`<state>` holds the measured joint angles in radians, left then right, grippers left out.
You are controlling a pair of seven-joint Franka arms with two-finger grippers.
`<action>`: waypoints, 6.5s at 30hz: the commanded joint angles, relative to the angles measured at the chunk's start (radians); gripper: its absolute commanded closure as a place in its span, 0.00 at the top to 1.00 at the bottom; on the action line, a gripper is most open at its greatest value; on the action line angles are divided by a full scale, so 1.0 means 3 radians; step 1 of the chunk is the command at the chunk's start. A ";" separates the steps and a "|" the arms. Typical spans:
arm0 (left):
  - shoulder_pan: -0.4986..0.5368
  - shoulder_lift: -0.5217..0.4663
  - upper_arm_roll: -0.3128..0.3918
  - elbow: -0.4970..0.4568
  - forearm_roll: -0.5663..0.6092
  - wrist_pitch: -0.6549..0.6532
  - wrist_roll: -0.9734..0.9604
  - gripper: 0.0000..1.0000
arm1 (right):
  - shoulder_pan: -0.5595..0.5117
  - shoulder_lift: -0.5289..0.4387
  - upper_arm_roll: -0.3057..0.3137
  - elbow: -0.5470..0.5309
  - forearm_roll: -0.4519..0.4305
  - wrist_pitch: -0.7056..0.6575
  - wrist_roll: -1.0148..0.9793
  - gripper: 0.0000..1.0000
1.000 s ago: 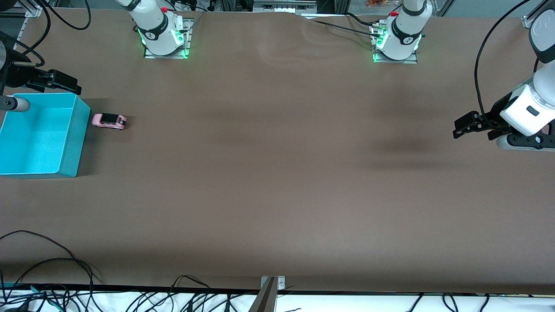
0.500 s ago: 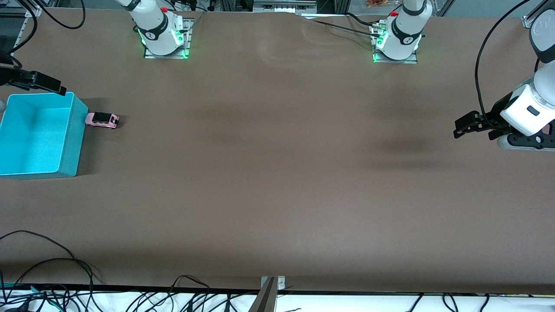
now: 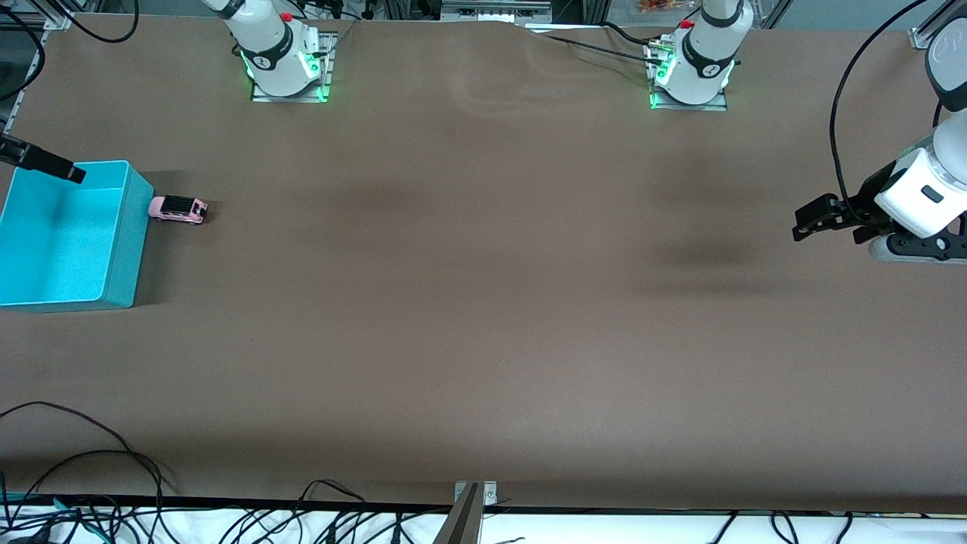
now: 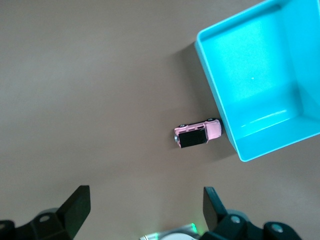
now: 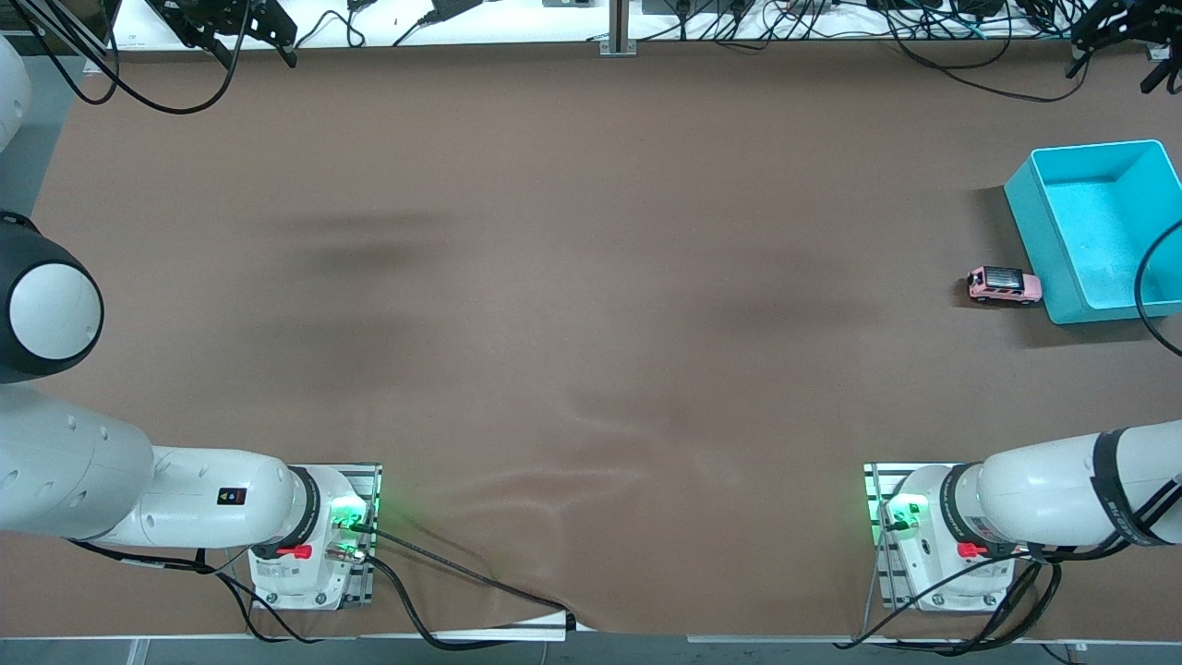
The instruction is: Wind and store pink jeep toy
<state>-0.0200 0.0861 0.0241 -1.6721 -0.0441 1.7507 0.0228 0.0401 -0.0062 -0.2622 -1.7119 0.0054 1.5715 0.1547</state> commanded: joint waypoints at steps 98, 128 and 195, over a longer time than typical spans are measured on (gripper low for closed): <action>-0.0041 -0.0083 -0.0014 0.0675 0.0050 -0.0431 0.0062 1.00 | -0.0538 0.0461 0.0076 -0.2659 -0.0146 0.3440 0.3856 0.12; -0.0071 -0.0077 -0.0070 0.0675 0.0070 -0.0487 0.0067 1.00 | -0.0537 0.0470 -0.0429 -0.1278 -0.0156 0.1721 0.2829 0.13; -0.0066 -0.0072 -0.0055 0.0772 0.0106 -0.0528 0.0062 1.00 | -0.1192 0.0696 -0.0149 -0.0921 -0.0038 0.1682 0.2056 1.00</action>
<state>-0.0361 0.0635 0.0062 -1.4615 -0.0369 1.6127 0.0265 -0.3147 0.2833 -0.3299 -2.0798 -0.0088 2.2734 0.7866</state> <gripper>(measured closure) 0.000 0.000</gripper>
